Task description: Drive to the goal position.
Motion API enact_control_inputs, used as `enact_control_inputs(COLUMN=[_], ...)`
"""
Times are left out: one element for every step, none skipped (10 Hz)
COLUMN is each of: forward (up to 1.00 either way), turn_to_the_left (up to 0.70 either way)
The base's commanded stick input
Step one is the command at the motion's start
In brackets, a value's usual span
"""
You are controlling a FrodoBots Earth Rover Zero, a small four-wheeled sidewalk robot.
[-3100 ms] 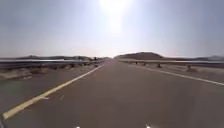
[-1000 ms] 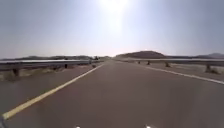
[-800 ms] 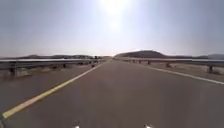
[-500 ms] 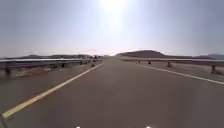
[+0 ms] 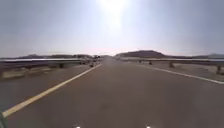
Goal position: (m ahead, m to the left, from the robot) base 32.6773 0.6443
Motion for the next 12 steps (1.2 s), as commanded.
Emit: enact_control_inputs(forward=[0.70,0.70,0.70,0.70,0.70,0.70,0.70,0.70,0.70,0.70,0.70,0.70], turn_to_the_left=[0.00,0.00,0.00,0.00,0.00,0.00,0.00,0.00,0.00,0.00,0.00,0.00])
